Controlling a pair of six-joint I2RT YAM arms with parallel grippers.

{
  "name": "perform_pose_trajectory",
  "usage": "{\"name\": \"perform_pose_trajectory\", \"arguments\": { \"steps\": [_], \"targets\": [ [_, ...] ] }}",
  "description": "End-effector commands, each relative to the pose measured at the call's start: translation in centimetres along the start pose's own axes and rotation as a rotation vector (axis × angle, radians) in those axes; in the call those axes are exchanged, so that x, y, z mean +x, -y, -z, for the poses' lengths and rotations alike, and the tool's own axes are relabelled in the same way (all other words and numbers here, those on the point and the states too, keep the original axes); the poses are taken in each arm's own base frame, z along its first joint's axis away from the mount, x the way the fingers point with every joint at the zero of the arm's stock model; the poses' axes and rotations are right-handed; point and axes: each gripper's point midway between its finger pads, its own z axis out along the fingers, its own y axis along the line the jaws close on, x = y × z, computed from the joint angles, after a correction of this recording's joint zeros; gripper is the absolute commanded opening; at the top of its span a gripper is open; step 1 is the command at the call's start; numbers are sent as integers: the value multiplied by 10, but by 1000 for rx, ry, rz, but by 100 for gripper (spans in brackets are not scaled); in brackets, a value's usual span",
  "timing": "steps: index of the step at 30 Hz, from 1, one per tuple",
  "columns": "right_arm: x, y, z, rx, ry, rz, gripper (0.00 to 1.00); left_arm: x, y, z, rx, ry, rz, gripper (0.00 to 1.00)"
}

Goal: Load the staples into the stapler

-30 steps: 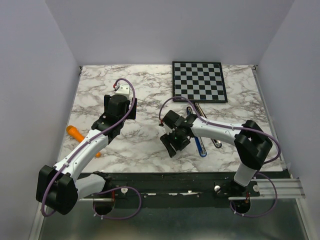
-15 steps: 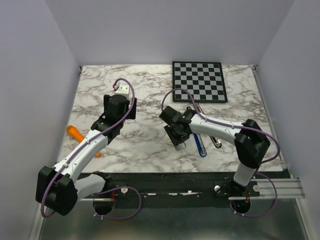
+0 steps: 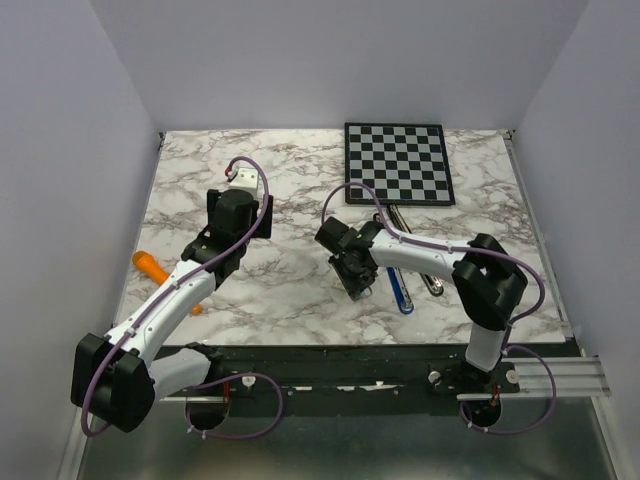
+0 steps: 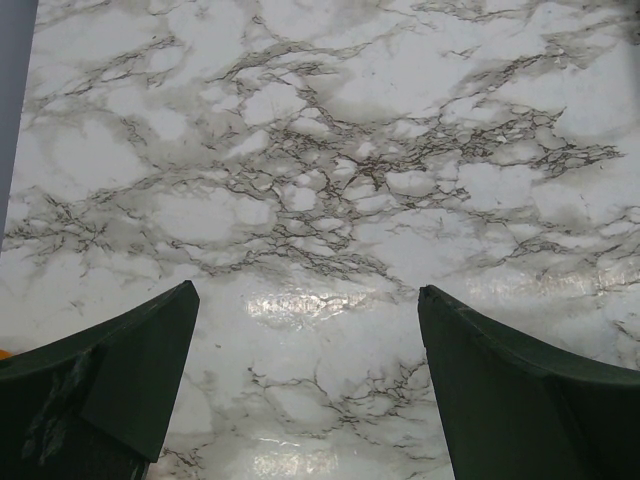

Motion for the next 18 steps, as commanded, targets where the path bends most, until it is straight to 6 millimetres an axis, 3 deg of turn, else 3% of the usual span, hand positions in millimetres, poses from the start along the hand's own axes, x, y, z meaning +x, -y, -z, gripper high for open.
{"name": "perform_pose_trajectory", "arguments": {
  "steps": [1, 18],
  "targets": [
    [2, -4, -9, -1, -11, -10, 35, -9, 2, 6, 23, 21, 24, 99],
    [4, -15, -11, -73, -18, 25, 32, -8, 4, 5, 29, 18, 24, 99]
  ]
}}
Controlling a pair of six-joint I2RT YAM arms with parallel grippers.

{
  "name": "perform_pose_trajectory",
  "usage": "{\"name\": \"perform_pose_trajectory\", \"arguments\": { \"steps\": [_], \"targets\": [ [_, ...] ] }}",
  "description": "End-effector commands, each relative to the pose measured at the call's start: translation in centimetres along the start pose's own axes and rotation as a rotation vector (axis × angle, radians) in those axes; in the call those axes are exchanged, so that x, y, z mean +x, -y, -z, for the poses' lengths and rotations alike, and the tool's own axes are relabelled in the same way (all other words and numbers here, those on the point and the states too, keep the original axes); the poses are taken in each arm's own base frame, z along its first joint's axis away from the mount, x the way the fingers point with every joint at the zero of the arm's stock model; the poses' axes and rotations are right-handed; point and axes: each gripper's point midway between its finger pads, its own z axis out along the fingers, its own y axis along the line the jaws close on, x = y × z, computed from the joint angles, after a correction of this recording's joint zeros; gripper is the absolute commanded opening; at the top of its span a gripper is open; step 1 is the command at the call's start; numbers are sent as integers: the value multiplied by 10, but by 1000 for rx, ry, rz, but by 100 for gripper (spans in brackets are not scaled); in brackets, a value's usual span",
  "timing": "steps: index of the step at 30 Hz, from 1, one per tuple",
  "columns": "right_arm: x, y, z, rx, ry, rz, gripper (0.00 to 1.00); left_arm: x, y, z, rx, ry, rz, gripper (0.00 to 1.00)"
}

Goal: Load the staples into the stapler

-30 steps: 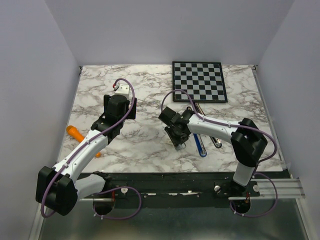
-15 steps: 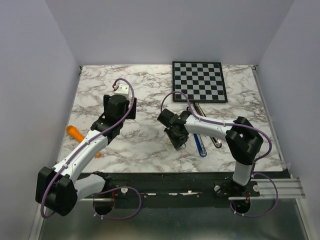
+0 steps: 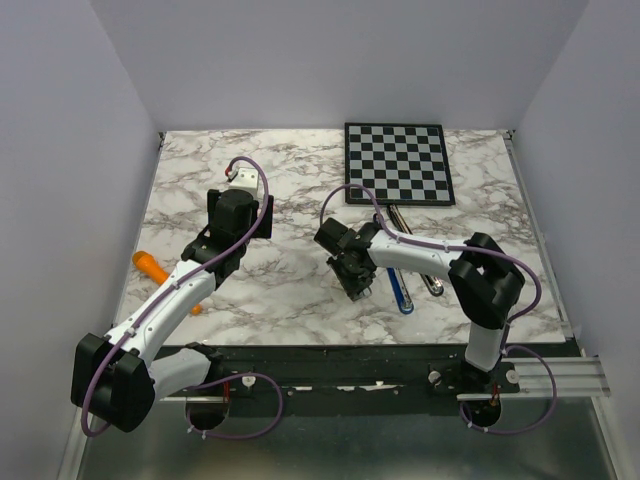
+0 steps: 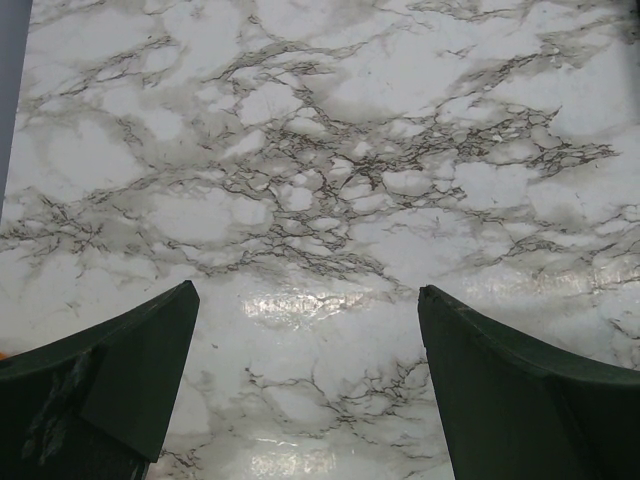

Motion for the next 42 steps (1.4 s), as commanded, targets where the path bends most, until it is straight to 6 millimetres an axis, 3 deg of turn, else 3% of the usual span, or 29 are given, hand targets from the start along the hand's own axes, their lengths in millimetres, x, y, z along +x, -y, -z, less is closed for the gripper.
{"name": "perform_pose_trajectory", "arguments": {
  "steps": [1, 12, 24, 42],
  "targets": [
    [3, -9, -4, -44, -5, 19, 31, -8, 3, 4, 24, 18, 22, 99],
    [3, -5, 1, -32, 10, 14, 27, -9, 3, 5, 24, 19, 23, 99],
    [-2, 4, 10, 26, 33, -10, 32, -9, 3, 5, 27, 19, 21, 99],
    [4, 0, -2, 11, -13, -14, 34, -9, 3, 5, 27, 22, 22, 99]
  ]
}}
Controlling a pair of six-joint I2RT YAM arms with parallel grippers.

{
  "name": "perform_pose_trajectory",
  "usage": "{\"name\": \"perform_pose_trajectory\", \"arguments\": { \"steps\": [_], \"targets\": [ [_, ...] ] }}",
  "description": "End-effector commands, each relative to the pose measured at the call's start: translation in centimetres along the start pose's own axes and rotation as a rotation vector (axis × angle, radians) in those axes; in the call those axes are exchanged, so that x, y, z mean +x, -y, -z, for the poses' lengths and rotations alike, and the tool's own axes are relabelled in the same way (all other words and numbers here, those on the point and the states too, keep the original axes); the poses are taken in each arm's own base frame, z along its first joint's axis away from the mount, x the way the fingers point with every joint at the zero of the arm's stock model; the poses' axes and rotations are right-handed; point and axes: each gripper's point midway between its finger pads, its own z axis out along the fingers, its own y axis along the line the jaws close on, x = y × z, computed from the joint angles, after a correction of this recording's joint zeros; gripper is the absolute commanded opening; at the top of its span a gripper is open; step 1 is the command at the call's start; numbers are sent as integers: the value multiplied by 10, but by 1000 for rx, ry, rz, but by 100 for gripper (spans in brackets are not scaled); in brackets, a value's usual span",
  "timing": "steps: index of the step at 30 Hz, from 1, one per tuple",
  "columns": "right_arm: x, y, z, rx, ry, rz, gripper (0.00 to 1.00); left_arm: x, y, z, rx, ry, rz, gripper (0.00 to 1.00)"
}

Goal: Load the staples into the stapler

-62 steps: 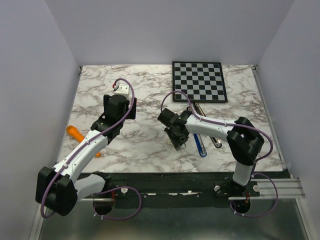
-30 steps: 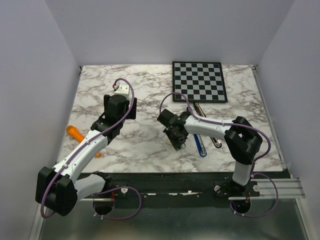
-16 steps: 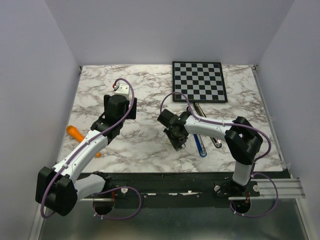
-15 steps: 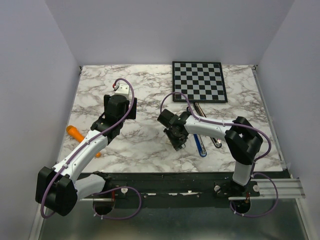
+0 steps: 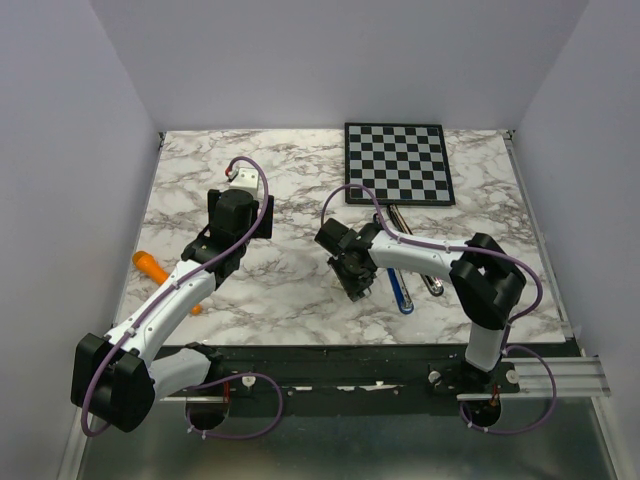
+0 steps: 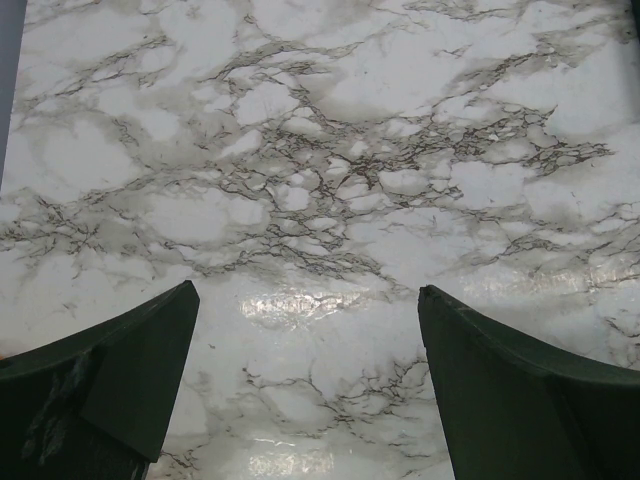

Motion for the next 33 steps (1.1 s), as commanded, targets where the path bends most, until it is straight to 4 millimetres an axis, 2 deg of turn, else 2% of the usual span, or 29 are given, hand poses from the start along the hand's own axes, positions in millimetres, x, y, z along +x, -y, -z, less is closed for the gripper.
{"name": "perform_pose_trajectory", "arguments": {
  "steps": [1, 10, 18, 24, 33],
  "targets": [
    [4, -3, -2, -2, -22, -5, 33, -10, 2, 5, 18, 23, 20, 99],
    [3, -8, -7, -17, -32, -10, 32, -8, 2, 5, 19, 20, 19, 99],
    [-1, -5, -2, -4, -12, -23, 23, -10, 2, 5, 21, 23, 19, 99],
    [-11, -4, 14, -4, 48, -30, 17, -9, 3, 5, 21, 21, 18, 99],
    [-27, 10, 48, 24, 154, -38, 17, -8, 2, 5, 16, 17, 19, 99]
  ]
}}
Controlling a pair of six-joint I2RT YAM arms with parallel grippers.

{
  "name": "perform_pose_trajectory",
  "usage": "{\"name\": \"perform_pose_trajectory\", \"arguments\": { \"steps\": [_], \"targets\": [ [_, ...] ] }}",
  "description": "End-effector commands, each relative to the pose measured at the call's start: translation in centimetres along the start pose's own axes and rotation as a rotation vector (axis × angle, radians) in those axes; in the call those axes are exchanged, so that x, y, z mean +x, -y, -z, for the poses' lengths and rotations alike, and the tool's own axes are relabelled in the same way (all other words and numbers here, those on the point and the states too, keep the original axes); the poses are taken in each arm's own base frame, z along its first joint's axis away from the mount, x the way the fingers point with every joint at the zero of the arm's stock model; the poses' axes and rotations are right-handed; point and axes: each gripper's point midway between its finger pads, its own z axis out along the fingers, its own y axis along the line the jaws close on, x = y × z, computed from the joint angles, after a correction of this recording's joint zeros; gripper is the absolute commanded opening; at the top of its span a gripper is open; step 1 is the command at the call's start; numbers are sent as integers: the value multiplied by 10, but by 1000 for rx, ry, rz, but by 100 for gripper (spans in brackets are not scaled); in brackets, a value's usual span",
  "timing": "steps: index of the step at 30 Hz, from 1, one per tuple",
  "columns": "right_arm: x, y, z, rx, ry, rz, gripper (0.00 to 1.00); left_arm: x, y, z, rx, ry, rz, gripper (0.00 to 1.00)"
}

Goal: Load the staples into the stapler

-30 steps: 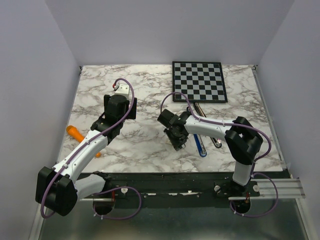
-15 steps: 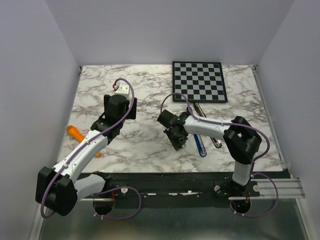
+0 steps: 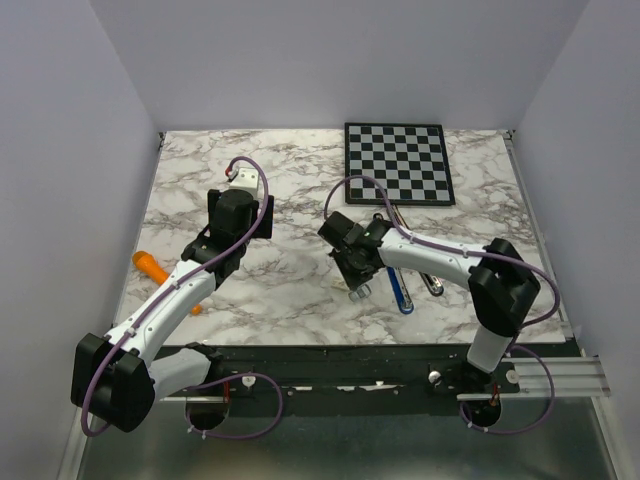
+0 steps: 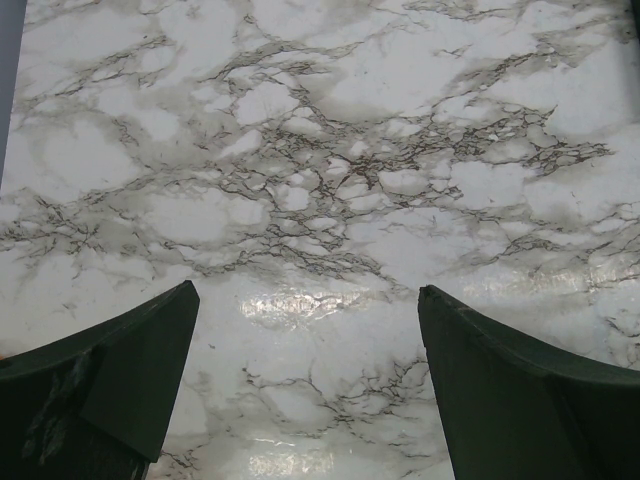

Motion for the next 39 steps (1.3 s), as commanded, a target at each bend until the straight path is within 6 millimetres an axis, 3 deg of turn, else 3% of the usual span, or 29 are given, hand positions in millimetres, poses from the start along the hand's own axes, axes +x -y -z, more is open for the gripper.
{"name": "perform_pose_trajectory", "arguments": {
  "steps": [1, 7, 13, 19, 26, 39],
  "targets": [
    [-17, 14, 27, 36, 90, -20, 17, -8, 1, 5, 14, 17, 19, 99],
    [-15, 53, 37, 107, 128, -69, 16, -7, 2, 5, 16, 16, 21, 99],
    [1, 90, 30, 149, 120, -142, 17, -4, 2, 4, 13, 7, 20, 99],
    [23, 112, 21, 191, 86, -177, 17, -4, 2, 3, 13, 6, 19, 99],
    [35, 128, 14, 226, 64, -200, 16, -4, 2, 2, 13, 3, 18, 99],
    [28, 122, 13, 170, 88, -163, 16, -2, 3, 1, 14, -1, 15, 99]
  ]
}}
